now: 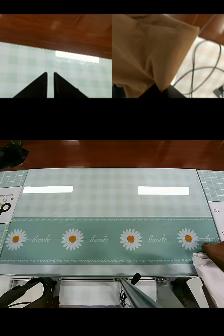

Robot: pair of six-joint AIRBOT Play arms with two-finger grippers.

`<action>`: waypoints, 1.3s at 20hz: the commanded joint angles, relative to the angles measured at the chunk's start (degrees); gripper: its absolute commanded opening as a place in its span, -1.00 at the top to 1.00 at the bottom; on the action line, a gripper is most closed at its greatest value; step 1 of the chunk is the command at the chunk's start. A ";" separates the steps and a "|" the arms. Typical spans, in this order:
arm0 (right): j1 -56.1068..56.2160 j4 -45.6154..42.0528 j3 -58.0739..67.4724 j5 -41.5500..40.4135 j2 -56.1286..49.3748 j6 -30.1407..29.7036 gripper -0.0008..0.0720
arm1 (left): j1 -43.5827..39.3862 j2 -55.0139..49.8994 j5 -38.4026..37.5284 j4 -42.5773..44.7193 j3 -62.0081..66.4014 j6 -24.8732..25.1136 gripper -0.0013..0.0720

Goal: Fold the shirts.

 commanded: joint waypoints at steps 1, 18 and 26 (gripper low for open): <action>-3.93 -6.25 -8.48 -0.61 2.32 -0.66 0.88 | 0.98 -2.89 1.79 2.27 0.02 1.31 0.61; 13.44 11.30 -11.37 -16.70 -3.69 -10.38 -0.54 | -5.20 -6.01 -7.78 3.82 0.15 5.16 0.07; 57.66 19.71 1.99 -32.50 -13.09 0.02 -0.71 | -32.09 -6.03 -27.32 42.10 1.46 -20.28 -0.98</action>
